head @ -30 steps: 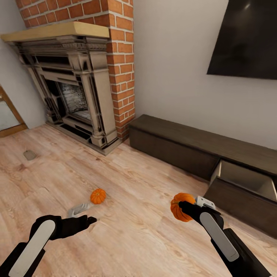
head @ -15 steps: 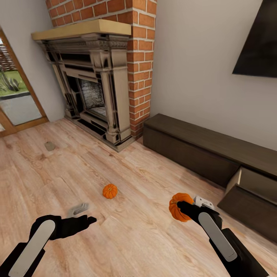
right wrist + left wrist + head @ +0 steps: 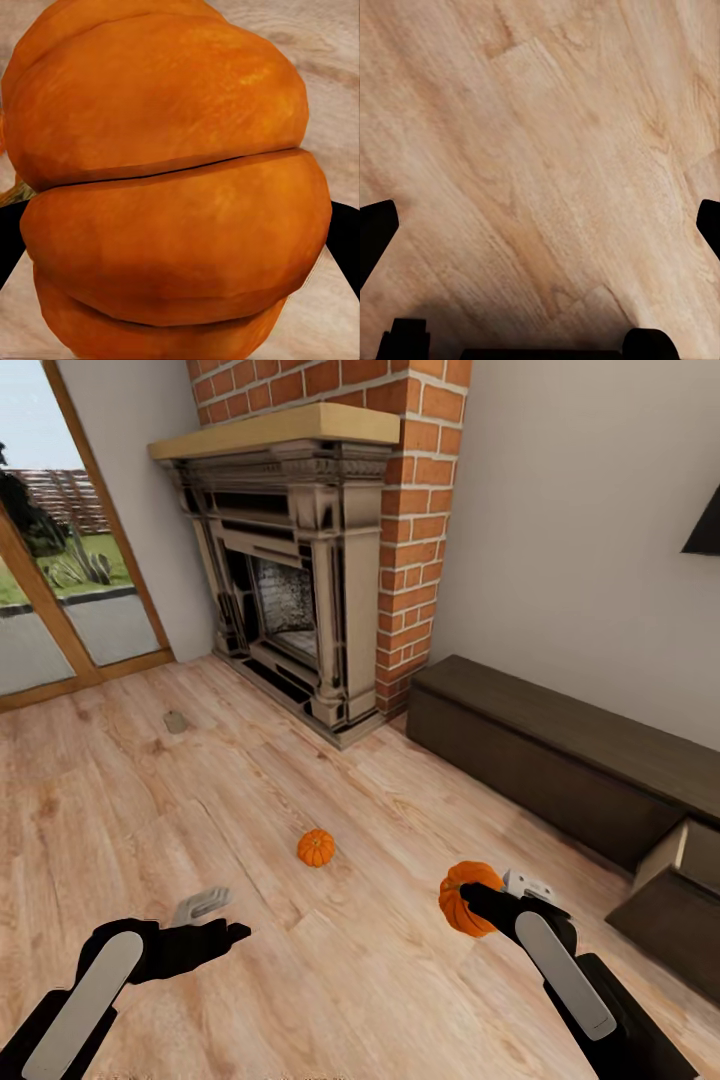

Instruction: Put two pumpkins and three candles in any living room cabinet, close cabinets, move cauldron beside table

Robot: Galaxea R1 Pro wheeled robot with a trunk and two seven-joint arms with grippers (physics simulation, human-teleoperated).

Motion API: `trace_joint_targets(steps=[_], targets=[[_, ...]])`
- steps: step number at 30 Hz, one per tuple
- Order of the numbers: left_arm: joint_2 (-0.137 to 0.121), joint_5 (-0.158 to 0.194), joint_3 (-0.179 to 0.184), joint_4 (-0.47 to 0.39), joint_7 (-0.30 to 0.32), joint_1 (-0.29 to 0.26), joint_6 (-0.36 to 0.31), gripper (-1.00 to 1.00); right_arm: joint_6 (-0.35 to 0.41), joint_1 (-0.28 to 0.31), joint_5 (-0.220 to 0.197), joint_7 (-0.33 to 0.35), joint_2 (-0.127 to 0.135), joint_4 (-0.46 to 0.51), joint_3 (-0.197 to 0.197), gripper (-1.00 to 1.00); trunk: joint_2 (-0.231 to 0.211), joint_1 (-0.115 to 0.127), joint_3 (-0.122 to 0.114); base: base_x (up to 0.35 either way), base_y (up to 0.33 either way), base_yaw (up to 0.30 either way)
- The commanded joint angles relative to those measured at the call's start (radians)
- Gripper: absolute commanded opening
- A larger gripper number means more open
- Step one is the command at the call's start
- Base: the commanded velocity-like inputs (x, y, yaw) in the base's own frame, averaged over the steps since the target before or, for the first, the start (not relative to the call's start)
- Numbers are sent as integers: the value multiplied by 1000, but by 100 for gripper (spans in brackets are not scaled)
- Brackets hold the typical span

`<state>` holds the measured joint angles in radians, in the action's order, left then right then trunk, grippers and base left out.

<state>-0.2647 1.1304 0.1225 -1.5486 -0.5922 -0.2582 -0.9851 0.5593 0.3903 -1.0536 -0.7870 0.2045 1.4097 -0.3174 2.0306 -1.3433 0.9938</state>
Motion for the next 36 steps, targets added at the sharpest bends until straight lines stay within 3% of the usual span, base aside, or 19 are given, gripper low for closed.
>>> trace_joint_targets(steps=[1,13,20,36], targets=[[-1,9,2,-1,-11,-1,0,100,1,1,-5,-9,1,2,-2,-100,0,0,2,0,0,254],[-1,10,2,-1,-11,-1,0,100,1,1,-5,-9,1,8,-2,-100,0,0,9,3,0,265],[-1,9,3,1,-12,-1,0,100,1,1,-5,-9,1,9,-2,-100,0,0,13,241,0,262],[-1,9,3,1,-11,-1,0,100,-2,1,-5,25,2,9,-2,-100,0,0,13,247,-35,24]])
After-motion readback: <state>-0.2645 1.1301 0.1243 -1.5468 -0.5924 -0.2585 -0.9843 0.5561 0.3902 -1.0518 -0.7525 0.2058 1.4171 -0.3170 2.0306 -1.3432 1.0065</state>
